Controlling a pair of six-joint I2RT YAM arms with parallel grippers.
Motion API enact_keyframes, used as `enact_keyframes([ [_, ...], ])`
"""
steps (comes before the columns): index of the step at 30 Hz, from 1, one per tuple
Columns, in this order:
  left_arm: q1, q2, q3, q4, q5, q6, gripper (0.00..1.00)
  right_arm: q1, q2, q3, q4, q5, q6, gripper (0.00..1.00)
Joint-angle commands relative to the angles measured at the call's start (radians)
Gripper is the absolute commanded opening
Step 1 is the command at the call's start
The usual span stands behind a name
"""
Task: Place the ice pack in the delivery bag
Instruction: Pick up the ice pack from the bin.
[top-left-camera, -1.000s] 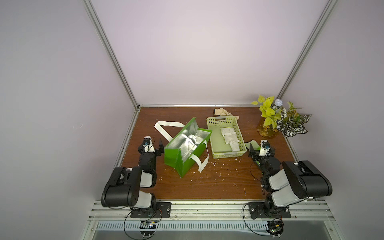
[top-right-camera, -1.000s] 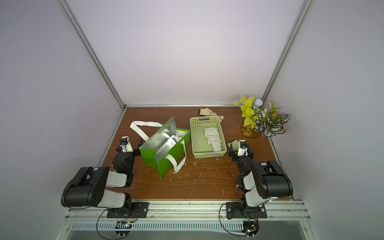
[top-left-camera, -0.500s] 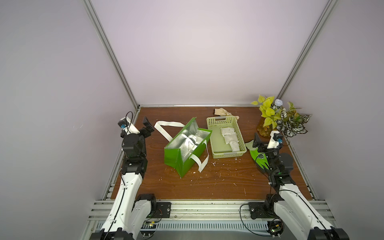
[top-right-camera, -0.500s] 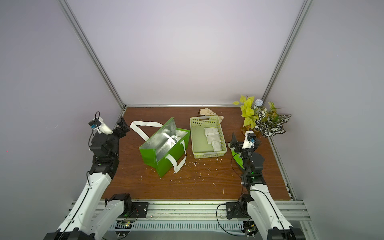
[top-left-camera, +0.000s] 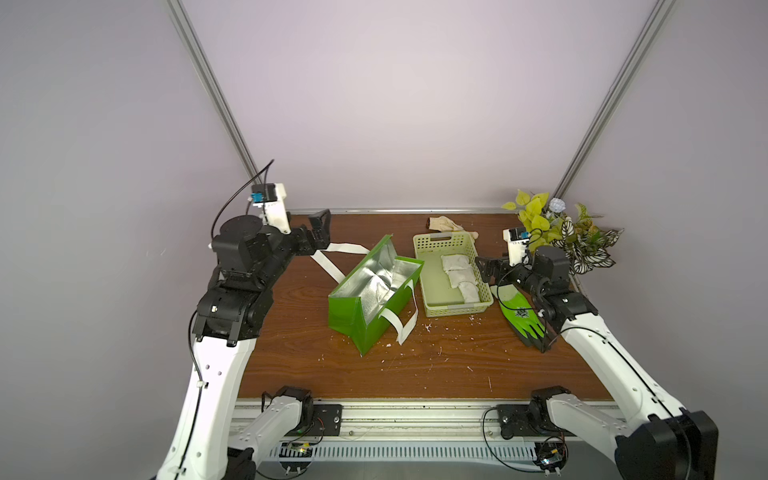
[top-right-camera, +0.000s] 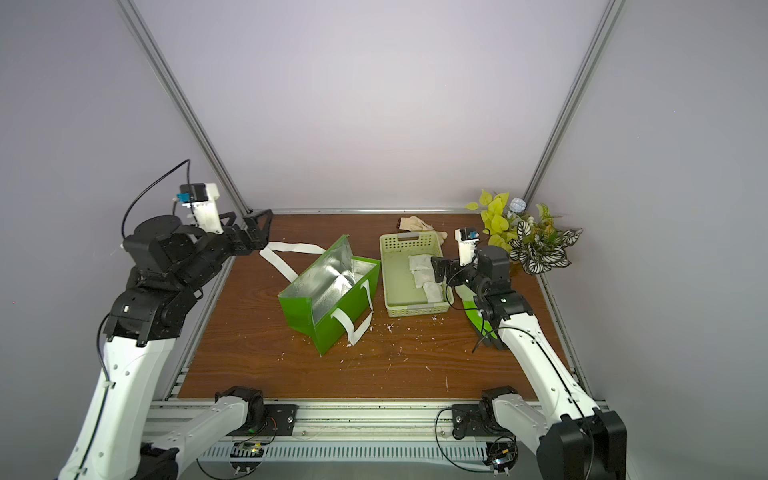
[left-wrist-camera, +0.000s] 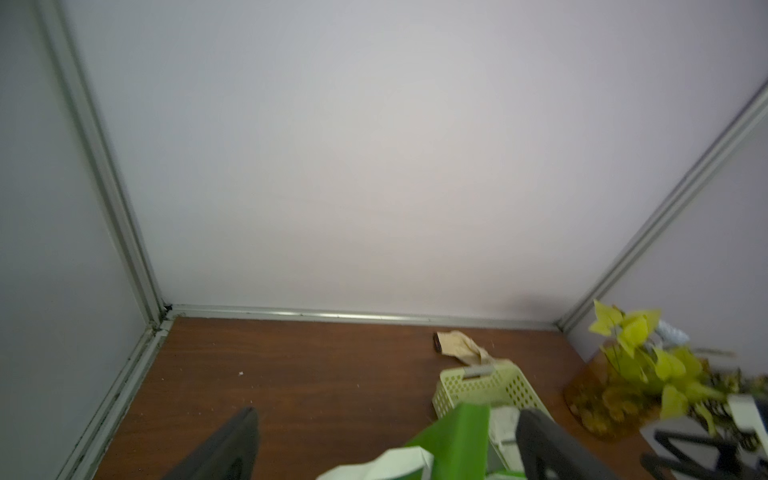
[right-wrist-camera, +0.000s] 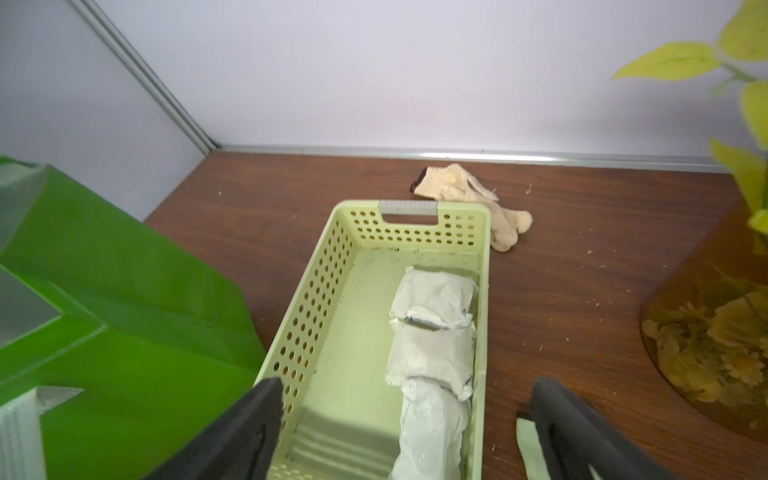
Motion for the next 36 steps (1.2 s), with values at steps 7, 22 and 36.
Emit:
enact_keyframes([
  [7,-0.362,0.292,0.199,-0.387,-0.405,0.066,0.98,0.065,0.177,0.184,-0.257,0.091,-0.079,0.99],
  [22,-0.363,0.406,0.190,-0.473,-0.332,0.111,0.88,0.131,0.364,0.327,-0.383,0.178,-0.107,0.99],
  [36,-0.363,0.486,0.192,-0.472,-0.353,0.121,0.41,0.160,0.480,0.384,-0.419,0.253,-0.113,0.99],
])
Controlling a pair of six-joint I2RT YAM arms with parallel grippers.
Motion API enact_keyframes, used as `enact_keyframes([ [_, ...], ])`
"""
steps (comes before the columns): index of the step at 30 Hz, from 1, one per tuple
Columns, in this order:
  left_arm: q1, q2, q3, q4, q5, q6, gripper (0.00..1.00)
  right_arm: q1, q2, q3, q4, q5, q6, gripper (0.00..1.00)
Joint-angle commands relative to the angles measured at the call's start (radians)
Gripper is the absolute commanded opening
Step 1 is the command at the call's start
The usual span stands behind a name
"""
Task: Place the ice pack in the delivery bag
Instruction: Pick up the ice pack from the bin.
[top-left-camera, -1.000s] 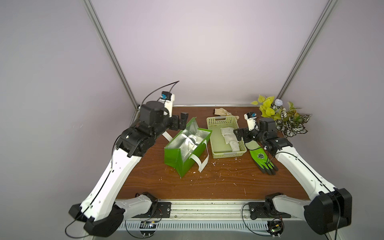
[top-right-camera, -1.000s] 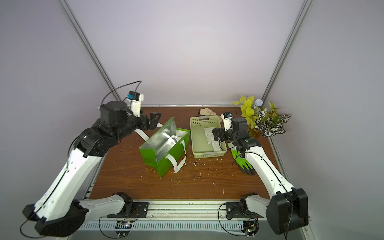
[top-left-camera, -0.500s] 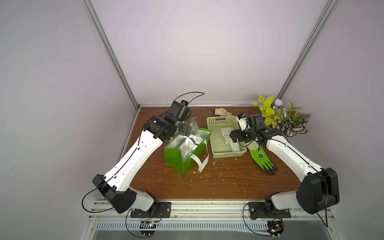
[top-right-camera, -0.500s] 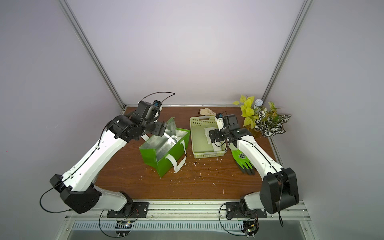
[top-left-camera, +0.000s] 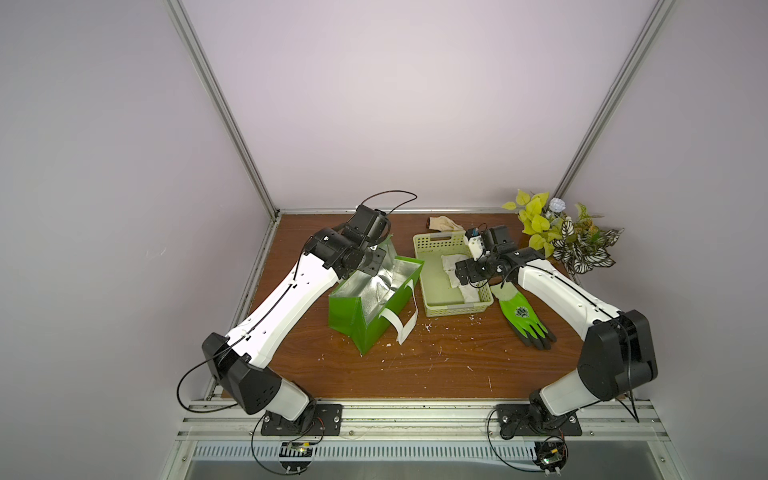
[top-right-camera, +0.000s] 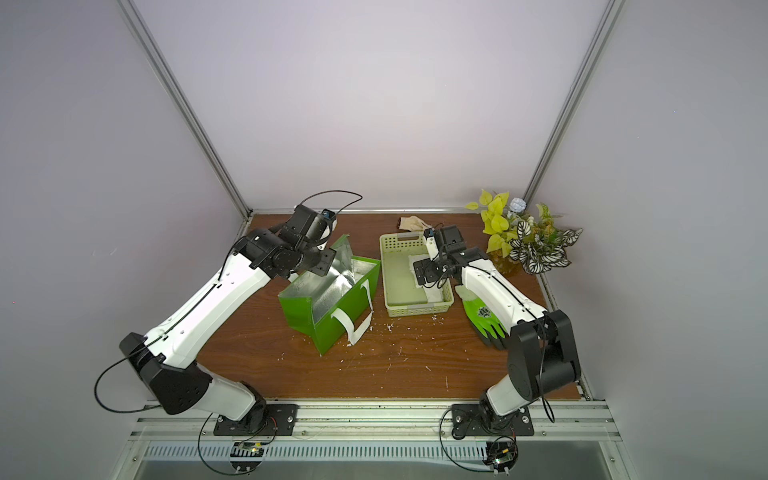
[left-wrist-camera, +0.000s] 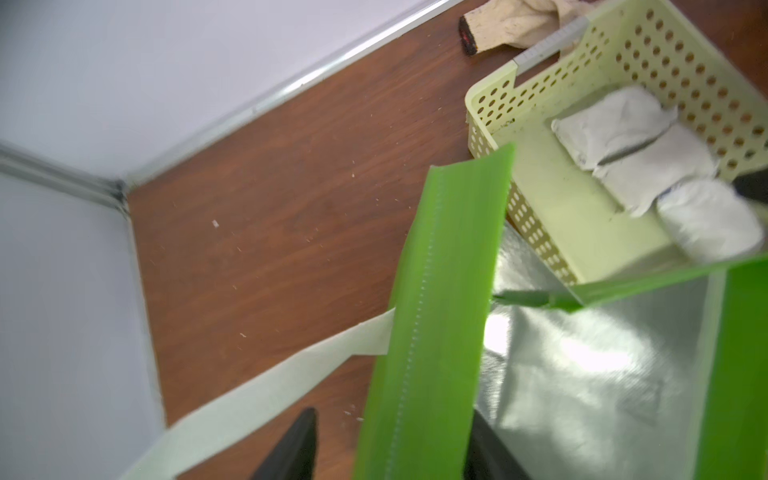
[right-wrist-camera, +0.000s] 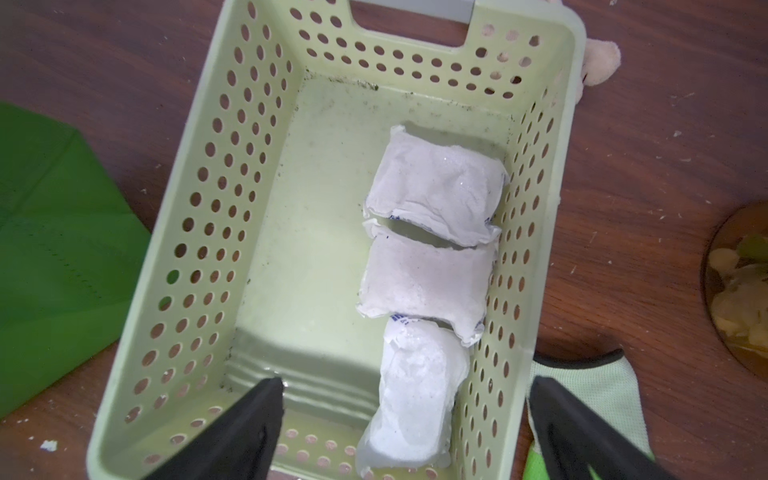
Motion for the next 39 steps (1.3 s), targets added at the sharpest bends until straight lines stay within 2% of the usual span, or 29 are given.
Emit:
enact_keyframes([
  [1,-0.007,0.003,0.026,-0.020,-0.023,-0.008,0.33,0.019,0.027,0.054,-0.047,0.067,-0.018,0.99],
  [3,-0.007,0.001,0.030,-0.018,-0.032,-0.023,0.23,0.021,0.055,0.069,-0.060,0.084,-0.017,0.98],
  [6,-0.007,-0.005,0.030,-0.019,-0.042,-0.072,0.14,0.023,0.117,0.121,-0.081,0.096,-0.016,0.94],
  [12,0.001,-0.015,0.028,-0.016,-0.020,-0.188,0.10,0.029,0.298,0.321,-0.172,0.131,-0.057,0.88],
  [17,0.016,-0.030,0.019,-0.016,-0.007,-0.218,0.07,0.032,0.438,0.484,-0.334,0.101,-0.120,0.83],
  [20,0.017,-0.038,0.005,-0.016,-0.008,-0.220,0.06,0.047,0.441,0.480,-0.355,0.078,-0.200,0.85],
  [24,0.017,-0.050,-0.025,-0.015,-0.015,-0.227,0.04,0.056,0.448,0.491,-0.385,0.156,-0.346,0.91],
  [31,0.020,-0.068,-0.050,-0.015,-0.018,-0.224,0.03,0.059,0.513,0.539,-0.467,0.228,-0.566,0.93],
  [39,0.027,-0.060,-0.047,-0.014,-0.008,-0.221,0.00,0.059,0.568,0.595,-0.466,0.269,-0.668,0.92],
])
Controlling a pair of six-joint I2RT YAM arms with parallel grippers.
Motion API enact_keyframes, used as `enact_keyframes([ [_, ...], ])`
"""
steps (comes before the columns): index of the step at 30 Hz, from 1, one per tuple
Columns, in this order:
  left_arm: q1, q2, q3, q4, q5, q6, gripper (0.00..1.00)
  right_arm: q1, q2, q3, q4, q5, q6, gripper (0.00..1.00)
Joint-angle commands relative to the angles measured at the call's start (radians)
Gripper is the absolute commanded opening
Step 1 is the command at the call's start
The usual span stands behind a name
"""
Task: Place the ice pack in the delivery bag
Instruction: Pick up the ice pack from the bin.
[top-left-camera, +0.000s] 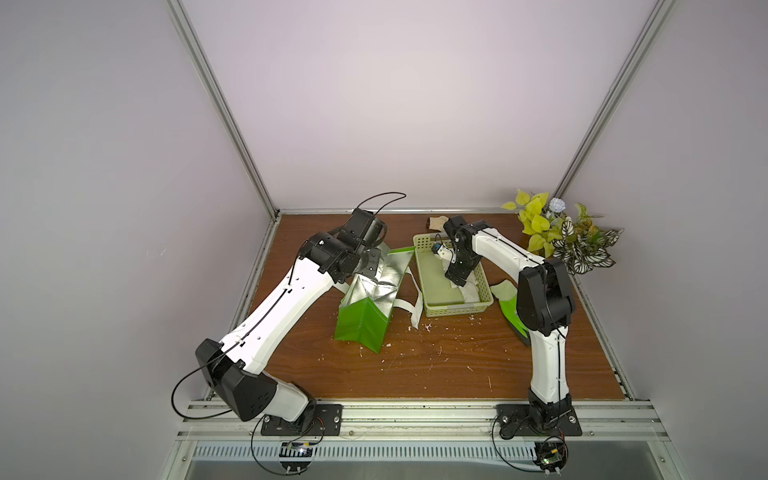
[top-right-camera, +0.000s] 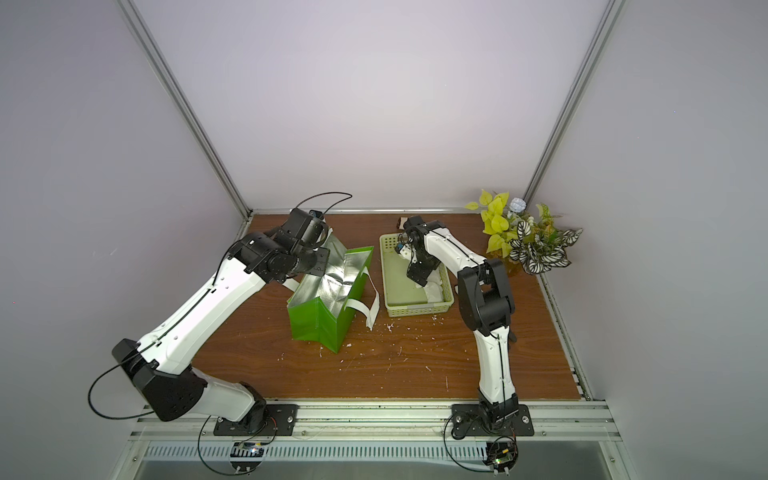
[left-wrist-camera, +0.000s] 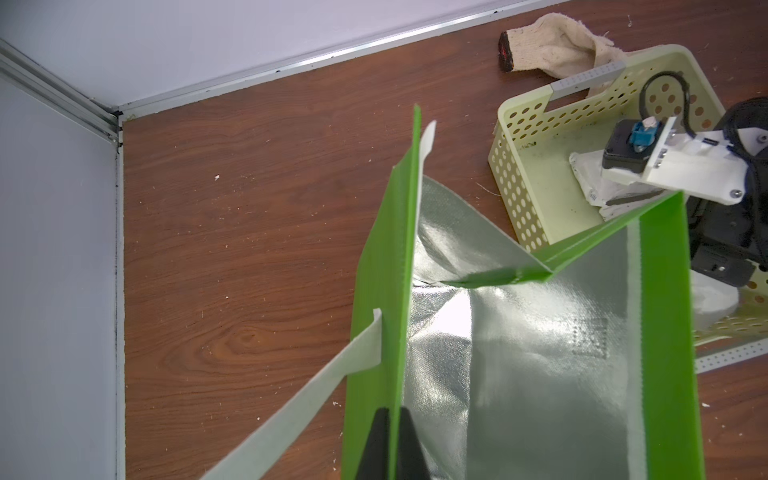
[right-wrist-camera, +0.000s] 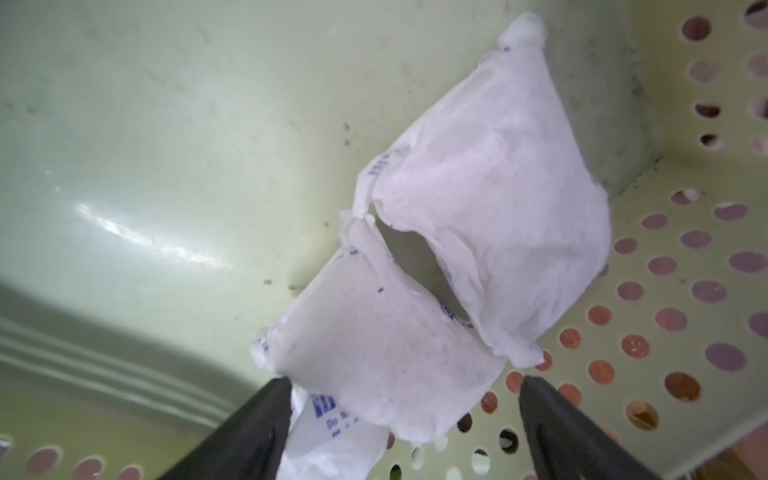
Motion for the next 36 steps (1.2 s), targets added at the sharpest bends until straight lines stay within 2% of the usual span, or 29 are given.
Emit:
enact_keyframes([
  [1,0.011,-0.009,-0.002,-0.015,0.005,-0.007,0.00,0.002,0.011,0.038,-0.025,0.037,-0.077,0.92],
  [9,0.013,-0.012,-0.002,-0.014,-0.003,-0.001,0.00,0.005,0.071,-0.022,-0.013,-0.053,-0.062,0.78],
  [21,0.017,-0.001,0.012,-0.013,0.007,0.001,0.00,0.005,0.067,-0.143,0.047,-0.118,-0.024,0.80],
  [23,0.017,0.001,0.018,-0.014,0.009,0.002,0.00,0.005,0.053,-0.156,0.061,-0.122,-0.019,0.73],
  [25,0.015,0.004,0.025,-0.013,0.012,0.003,0.00,0.005,0.053,-0.138,0.053,-0.125,0.001,0.58],
  [29,0.016,0.007,0.037,-0.013,0.036,0.006,0.00,0.005,0.007,-0.106,0.058,-0.204,0.026,0.34],
  [36,0.016,0.004,0.044,0.010,0.092,-0.013,0.00,-0.005,-0.172,-0.107,0.152,-0.356,0.070,0.33],
])
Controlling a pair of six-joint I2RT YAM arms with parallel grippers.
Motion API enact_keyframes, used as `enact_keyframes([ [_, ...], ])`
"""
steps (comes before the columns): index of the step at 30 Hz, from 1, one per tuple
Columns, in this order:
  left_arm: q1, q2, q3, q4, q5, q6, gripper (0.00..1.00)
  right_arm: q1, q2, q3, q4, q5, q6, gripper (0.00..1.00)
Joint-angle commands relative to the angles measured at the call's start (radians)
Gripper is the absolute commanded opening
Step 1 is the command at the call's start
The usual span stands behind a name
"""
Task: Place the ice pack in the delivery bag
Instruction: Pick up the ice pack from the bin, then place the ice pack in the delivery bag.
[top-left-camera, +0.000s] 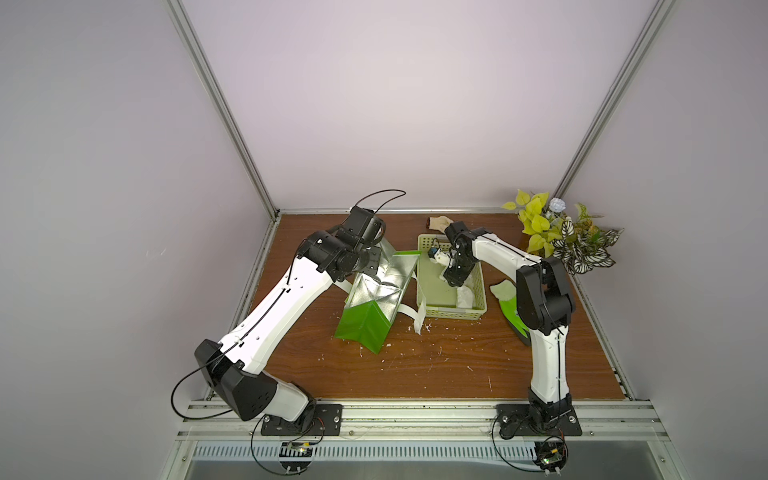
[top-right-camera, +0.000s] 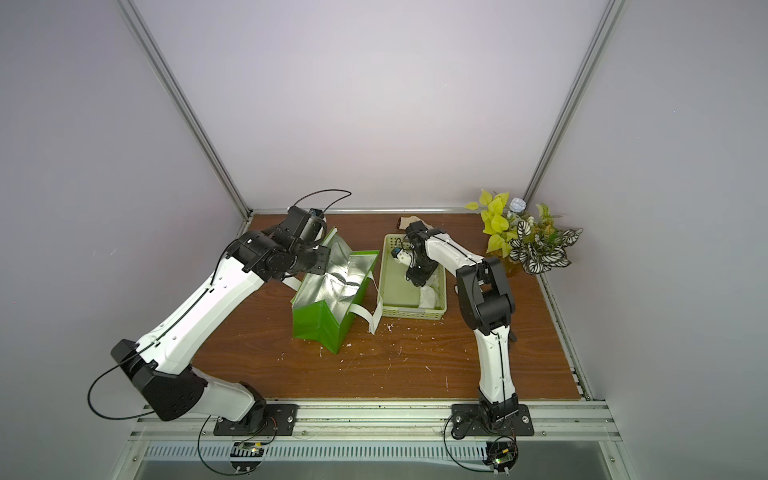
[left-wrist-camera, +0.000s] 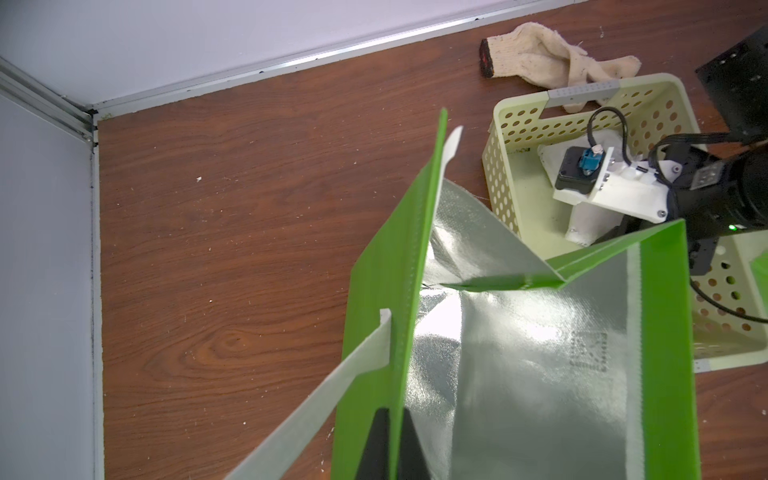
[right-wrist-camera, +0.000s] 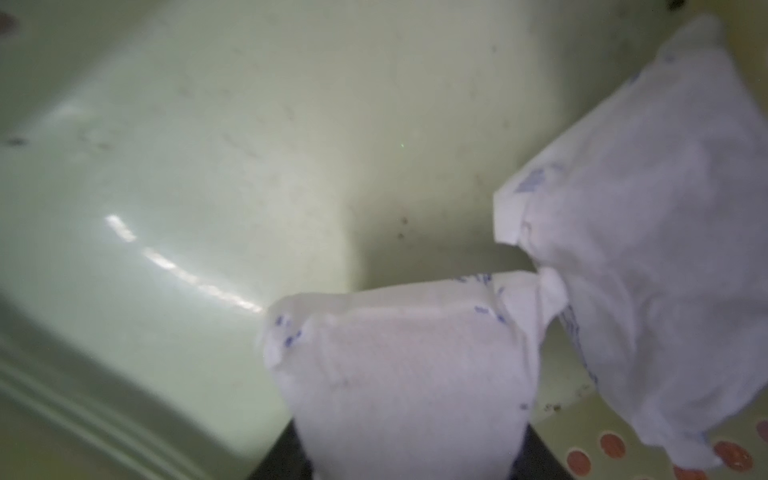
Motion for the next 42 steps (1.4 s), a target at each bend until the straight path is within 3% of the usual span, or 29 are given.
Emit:
enact_keyframes([
  [1,0.012,0.000,0.024,0.019,0.050,-0.014,0.00,-0.005,-0.157,0.011,0.025,-0.163,0.063,0.33],
  [9,0.039,-0.004,0.005,0.064,0.098,-0.026,0.00,-0.025,-0.315,0.008,0.106,-0.384,0.174,0.31],
  [16,0.056,-0.008,-0.008,0.075,0.100,-0.030,0.00,0.045,-0.532,-0.065,0.363,-0.592,0.333,0.32],
  [21,0.058,0.002,-0.006,0.077,0.102,-0.030,0.00,0.166,-0.562,-0.076,0.430,-0.593,0.374,0.32],
  [26,0.056,0.013,-0.007,0.081,0.102,-0.033,0.00,0.278,-0.502,-0.049,0.473,-0.538,0.395,0.32],
  [29,0.058,0.013,-0.006,0.084,0.102,-0.035,0.00,0.301,-0.442,-0.001,0.441,-0.504,0.398,0.42],
  [33,0.057,0.007,-0.007,0.083,0.102,-0.034,0.00,0.287,-0.467,-0.014,0.431,-0.424,0.379,0.69],
  [39,0.057,0.006,-0.007,0.084,0.107,-0.031,0.00,0.103,-0.533,-0.060,0.414,-0.438,0.382,0.78],
  [42,0.058,0.004,-0.007,0.083,0.102,-0.028,0.00,0.011,-0.516,-0.100,0.381,-0.372,0.336,0.80],
])
